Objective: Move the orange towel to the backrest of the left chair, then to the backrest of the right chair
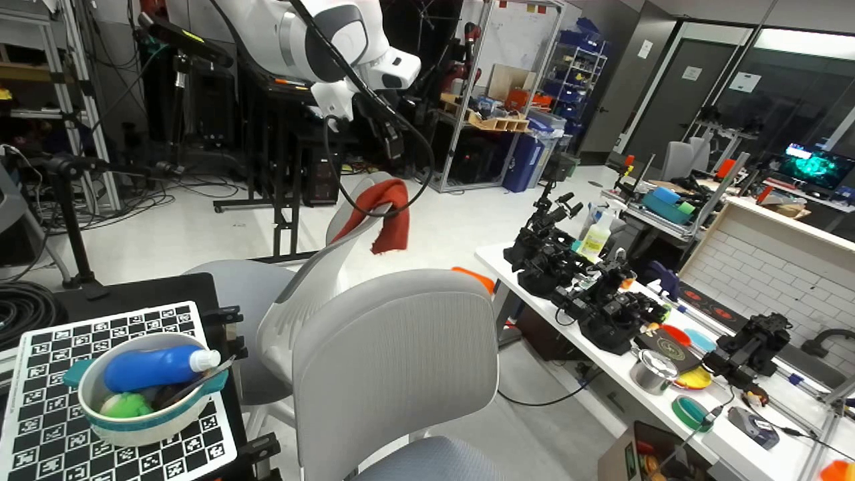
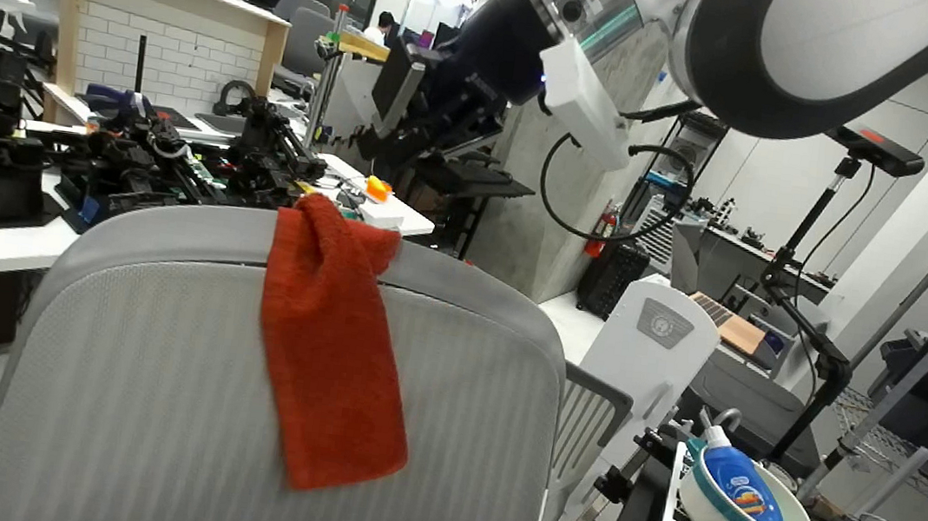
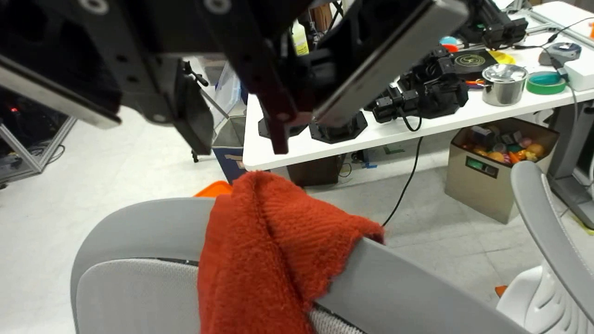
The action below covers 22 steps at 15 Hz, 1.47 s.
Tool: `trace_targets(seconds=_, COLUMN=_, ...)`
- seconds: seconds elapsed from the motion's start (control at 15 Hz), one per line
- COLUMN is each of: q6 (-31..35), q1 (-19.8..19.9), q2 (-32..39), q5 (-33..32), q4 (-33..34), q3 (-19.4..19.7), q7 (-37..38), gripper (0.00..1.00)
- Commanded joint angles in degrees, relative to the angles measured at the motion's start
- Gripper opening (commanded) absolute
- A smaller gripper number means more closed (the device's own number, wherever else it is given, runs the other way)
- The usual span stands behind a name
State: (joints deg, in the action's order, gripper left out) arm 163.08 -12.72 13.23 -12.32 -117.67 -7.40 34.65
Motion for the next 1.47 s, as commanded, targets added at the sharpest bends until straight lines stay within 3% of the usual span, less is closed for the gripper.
trace_targets(seconds=0.0, q6=-0.94, q1=-0.69, q2=-1.91, q5=-1.31, q4=-0.9, q3=0.74, q7=2.46, gripper=0.68)
trace_targets(seconds=0.27, q6=-4.33, q1=0.03, q2=-6.16, q5=1.69, q4=-2.01, q3=-0.86, q7=1.22, gripper=0.98)
trace_targets(seconds=0.33, q6=-5.29, q1=0.07, q2=-7.44, q5=2.54, q4=-2.36, q3=-1.16, q7=1.0, gripper=1.0)
trace_targets(seconds=0.53, q6=-12.15, q1=-0.67, q2=-11.73, q5=7.19, q4=-3.71, q3=-1.78, q7=-1.0, gripper=1.0)
trace_targets(seconds=0.67, q6=-22.66, q1=-0.47, q2=-14.35, q5=12.36, q4=-3.37, q3=-2.89, q7=-2.57, gripper=1.0)
trace_targets(seconds=0.93, q6=-38.51, q1=0.29, q2=-18.33, q5=14.93, q4=-2.74, q3=-3.38, q7=3.09, gripper=1.0)
trace_targets(seconds=1.13, q6=-41.25, q1=0.33, q2=-20.72, q5=16.17, q4=-4.59, q3=-3.78, q7=4.99, gripper=1.0)
trace_targets(seconds=1.4, q6=-37.34, q1=0.43, q2=-22.32, q5=17.47, q4=-8.03, q3=-3.97, q7=3.27, gripper=1.0)
